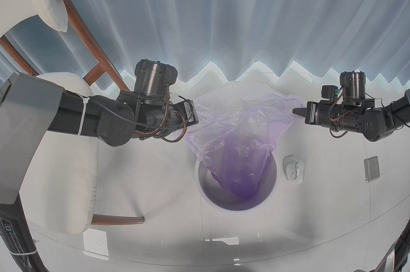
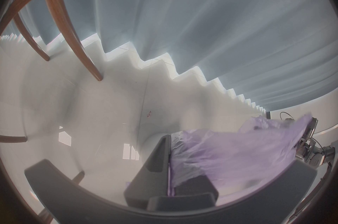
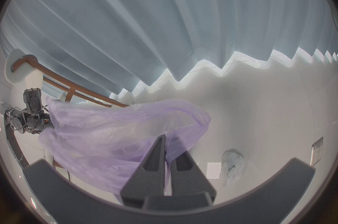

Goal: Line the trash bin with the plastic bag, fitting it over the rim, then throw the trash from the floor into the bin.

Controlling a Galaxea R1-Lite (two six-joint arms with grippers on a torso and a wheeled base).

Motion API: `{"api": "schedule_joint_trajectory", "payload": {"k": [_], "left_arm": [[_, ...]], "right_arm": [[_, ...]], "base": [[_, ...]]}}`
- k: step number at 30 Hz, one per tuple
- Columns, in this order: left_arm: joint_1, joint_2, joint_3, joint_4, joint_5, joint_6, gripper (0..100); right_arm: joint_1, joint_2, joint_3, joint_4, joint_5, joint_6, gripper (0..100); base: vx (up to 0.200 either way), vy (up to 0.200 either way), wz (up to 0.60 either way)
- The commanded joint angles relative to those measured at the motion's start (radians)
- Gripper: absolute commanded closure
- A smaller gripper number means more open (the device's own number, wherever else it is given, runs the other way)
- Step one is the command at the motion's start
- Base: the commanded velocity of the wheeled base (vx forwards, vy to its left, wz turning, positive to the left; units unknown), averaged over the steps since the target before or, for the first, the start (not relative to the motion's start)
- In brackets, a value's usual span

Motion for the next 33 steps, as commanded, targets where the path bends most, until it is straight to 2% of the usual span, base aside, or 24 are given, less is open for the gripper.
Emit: {"api": "schedule_joint_trajectory", "payload": {"k": [1,8,18,33], "left_arm": [[0.016,0.065,-0.015,-0.001,0.018,0.001,100],[0.017,0.109,-0.015,-0.001,0.050,0.018,100],[0.040,0.132,-0.012,-0.001,0.050,0.059,100],[0.056,0.186,-0.006,0.000,0.042,0.061,100]], "right_arm": [[-0.005,0.093,-0.068,0.002,0.001,0.000,100],[-0.009,0.147,-0.119,0.016,0.001,-0.002,100],[-0.042,0.185,-0.119,0.014,0.001,-0.003,100],[-0.045,0.236,-0.111,0.005,0.001,-0.009,100]], "base": [[0.000,0.000,0.00],[0.000,0.000,0.00],[0.000,0.000,0.00],[0.000,0.000,0.00]]}}
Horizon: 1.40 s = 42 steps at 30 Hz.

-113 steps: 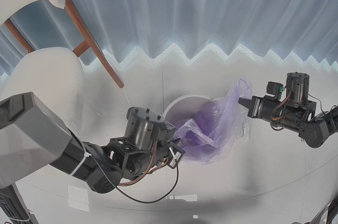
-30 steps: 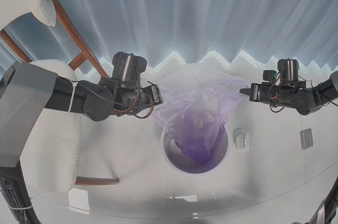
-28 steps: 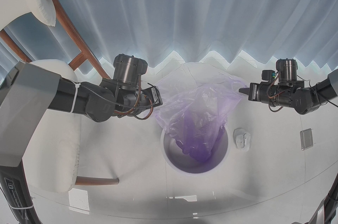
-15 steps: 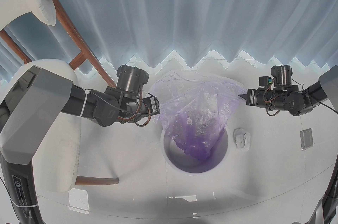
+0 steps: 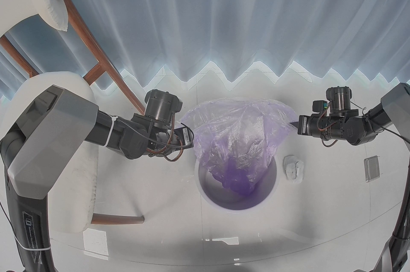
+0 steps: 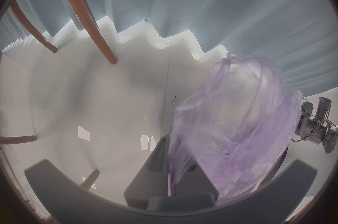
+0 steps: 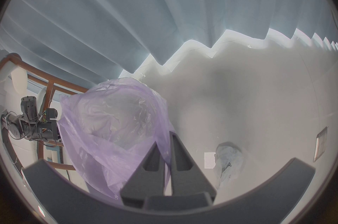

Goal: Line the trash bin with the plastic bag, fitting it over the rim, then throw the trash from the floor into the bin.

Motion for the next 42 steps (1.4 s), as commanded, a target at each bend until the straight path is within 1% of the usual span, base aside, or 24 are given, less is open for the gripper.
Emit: {"api": "schedule_joint_trajectory", "payload": {"k": [1,6,14,17,20,27,36,37,42], "left_arm": [[0.009,0.016,0.004,0.000,-0.002,-0.001,100],[0.011,0.016,0.019,0.001,-0.004,-0.001,100],[0.007,0.004,0.082,0.000,-0.010,-0.002,100],[0.001,-0.005,0.114,0.000,-0.016,-0.004,100],[-0.002,-0.030,0.137,0.000,-0.050,-0.006,100],[-0.019,-0.107,0.188,0.000,-0.058,-0.006,100],[-0.029,-0.156,0.356,-0.008,-0.061,-0.002,100],[-0.029,-0.153,0.390,-0.011,-0.061,-0.004,100],[-0.026,-0.143,0.450,-0.060,-0.059,-0.004,100]], "right_arm": [[-0.001,0.020,0.005,0.000,0.000,0.001,100],[0.000,0.023,0.023,0.000,0.002,0.001,100],[0.003,0.021,0.071,-0.002,0.011,-0.010,100],[0.003,0.016,0.104,-0.027,0.011,-0.010,100],[0.002,0.012,0.140,-0.057,0.014,-0.010,100],[0.002,-0.030,0.242,-0.139,0.030,-0.010,100],[0.000,-0.077,0.371,-0.183,0.037,-0.008,100],[0.000,-0.072,0.397,-0.215,0.037,-0.008,100],[0.000,-0.057,0.446,-0.278,0.037,-0.005,100]], "base": [[0.000,0.000,0.00],[0.000,0.000,0.00],[0.000,0.000,0.00],[0.000,0.000,0.00],[0.000,0.000,0.00],[0.000,0.000,0.00],[0.000,0.000,0.00],[0.000,0.000,0.00],[0.000,0.000,0.00]]}}
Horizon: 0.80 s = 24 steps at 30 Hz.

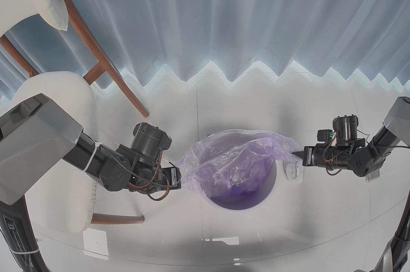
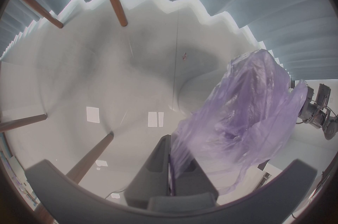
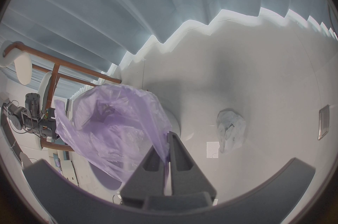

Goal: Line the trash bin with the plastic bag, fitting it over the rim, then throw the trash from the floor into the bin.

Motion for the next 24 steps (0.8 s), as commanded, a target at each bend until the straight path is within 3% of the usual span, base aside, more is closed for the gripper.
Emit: {"api": "schedule_joint_trajectory", "payload": {"k": [1,15,16,22,24], "left_arm": [[0.003,0.000,0.059,-0.042,0.002,-0.001,100],[0.001,-0.020,0.090,-0.227,0.002,0.001,100],[0.001,-0.026,0.093,-0.227,0.002,-0.001,0],[-0.005,-0.056,0.116,-0.252,0.002,-0.001,0],[-0.014,-0.105,0.155,-0.253,-0.011,-0.001,0]], "right_arm": [[-0.001,0.005,0.054,-0.025,-0.001,0.002,100],[-0.013,-0.030,0.064,-0.099,-0.001,0.006,100],[-0.014,-0.033,0.064,-0.099,-0.001,0.006,0],[-0.014,-0.104,0.141,-0.105,-0.001,0.019,0],[-0.013,-0.167,0.201,-0.105,0.005,0.075,0]], "base": [[0.000,0.000,0.00],[0.000,0.000,0.00],[0.000,0.000,0.00],[0.000,0.000,0.00],[0.000,0.000,0.00]]}}
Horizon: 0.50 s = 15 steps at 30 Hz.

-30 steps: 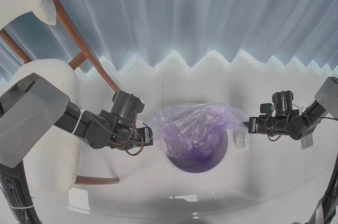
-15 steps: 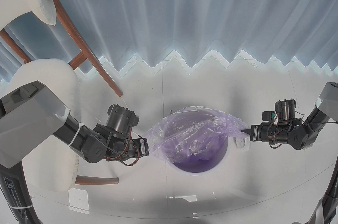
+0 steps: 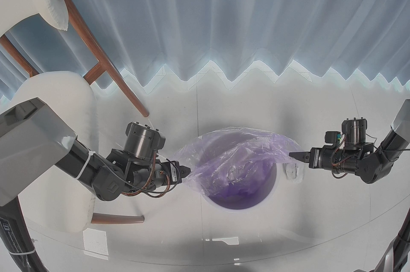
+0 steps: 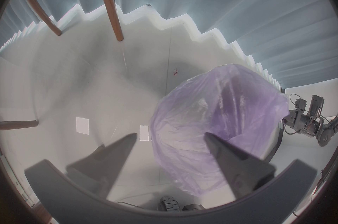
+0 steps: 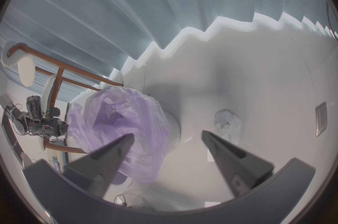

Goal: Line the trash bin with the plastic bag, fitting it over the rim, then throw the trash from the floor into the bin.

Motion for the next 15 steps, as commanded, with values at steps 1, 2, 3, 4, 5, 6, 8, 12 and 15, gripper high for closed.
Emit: {"api": "schedule_joint_trajectory", "payload": {"k": [1,2,3,4,5,6,8,12,15], "left_arm": [[-0.010,-0.100,0.068,-0.006,-0.037,0.001,0],[-0.012,-0.121,0.085,-0.006,-0.056,0.002,0],[-0.012,-0.128,0.091,-0.006,-0.062,0.002,0],[-0.013,-0.154,0.113,-0.004,-0.080,0.002,0],[-0.016,-0.180,0.130,-0.004,-0.094,0.002,0],[-0.018,-0.204,0.139,-0.004,-0.109,0.002,0],[-0.018,-0.244,0.145,0.003,-0.148,-0.001,0],[-0.015,-0.289,0.186,0.014,-0.226,0.002,0],[-0.015,-0.299,0.205,0.013,-0.234,-0.001,0]], "right_arm": [[0.004,-0.131,0.102,-0.001,0.013,0.102,0],[0.005,-0.151,0.117,-0.001,0.018,0.143,0],[0.005,-0.158,0.120,0.001,0.019,0.157,0],[0.010,-0.177,0.134,0.003,0.022,0.215,0],[0.014,-0.193,0.137,0.006,0.022,0.269,0],[0.022,-0.207,0.136,0.009,0.021,0.319,0],[0.042,-0.227,0.133,0.012,0.019,0.381,0],[0.094,-0.260,0.128,0.026,0.016,0.479,0],[0.116,-0.265,0.107,0.050,0.007,0.536,0]], "base": [[0.000,0.000,0.00],[0.000,0.000,0.00],[0.000,0.000,0.00],[0.000,0.000,0.00],[0.000,0.000,0.00],[0.000,0.000,0.00],[0.000,0.000,0.00],[0.000,0.000,0.00],[0.000,0.000,0.00]]}}
